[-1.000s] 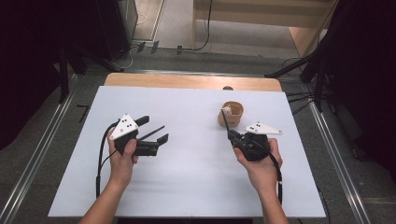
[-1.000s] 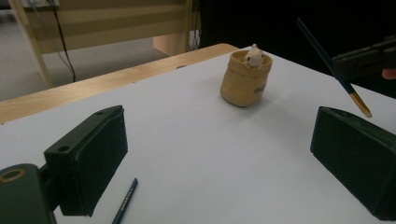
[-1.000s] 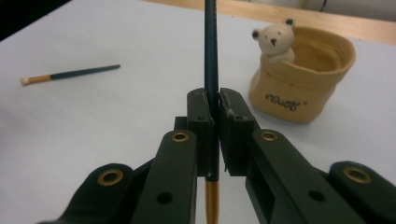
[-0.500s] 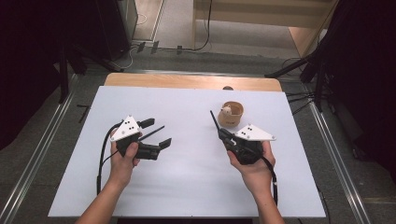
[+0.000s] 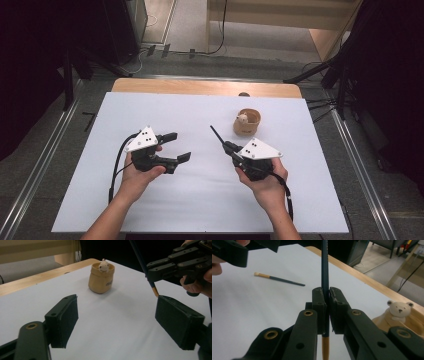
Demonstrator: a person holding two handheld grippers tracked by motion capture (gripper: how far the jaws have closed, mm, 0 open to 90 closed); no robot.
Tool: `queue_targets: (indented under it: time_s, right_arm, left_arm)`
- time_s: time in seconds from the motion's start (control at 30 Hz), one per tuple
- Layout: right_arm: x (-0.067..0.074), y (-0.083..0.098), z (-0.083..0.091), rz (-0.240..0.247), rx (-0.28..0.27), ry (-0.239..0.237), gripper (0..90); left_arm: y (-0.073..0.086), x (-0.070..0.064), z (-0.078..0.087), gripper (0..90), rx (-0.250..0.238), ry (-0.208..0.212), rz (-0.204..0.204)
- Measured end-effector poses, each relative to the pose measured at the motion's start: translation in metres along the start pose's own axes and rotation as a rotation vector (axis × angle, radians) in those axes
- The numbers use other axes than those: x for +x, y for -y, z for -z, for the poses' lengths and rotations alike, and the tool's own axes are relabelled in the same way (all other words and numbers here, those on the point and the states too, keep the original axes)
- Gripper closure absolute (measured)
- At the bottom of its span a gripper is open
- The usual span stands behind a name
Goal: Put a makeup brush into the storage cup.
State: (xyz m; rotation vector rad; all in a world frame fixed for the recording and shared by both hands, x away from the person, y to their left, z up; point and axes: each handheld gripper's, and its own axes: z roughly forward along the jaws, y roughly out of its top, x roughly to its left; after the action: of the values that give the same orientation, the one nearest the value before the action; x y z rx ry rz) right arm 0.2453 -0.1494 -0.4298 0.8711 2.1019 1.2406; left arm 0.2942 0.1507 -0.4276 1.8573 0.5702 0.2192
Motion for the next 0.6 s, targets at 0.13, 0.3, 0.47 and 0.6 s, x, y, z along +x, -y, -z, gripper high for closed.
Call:
queue_targets:
  time_s: [0.13,0.3,0.47,0.6]
  right_arm:
    - [0.005,-0.001,-0.002,0.04,-0.004,-0.014,85.4]
    - [0.009,-0.001,-0.003,0.079,0.002,-0.034,85.4]
    - [0.016,-0.001,-0.007,0.139,0.014,-0.067,85.4]
    - [0.022,-0.002,-0.009,0.194,0.018,-0.098,85.4]
  left_arm:
    - [-0.002,-0.003,-0.002,27.0,0.007,0.016,0.007]
    - [-0.004,-0.002,-0.002,35.1,0.025,0.08,0.029]
    - [-0.006,0.001,-0.002,44.2,0.045,0.139,0.039]
    - [-0.007,0.003,-0.001,48.4,0.069,0.188,0.056]
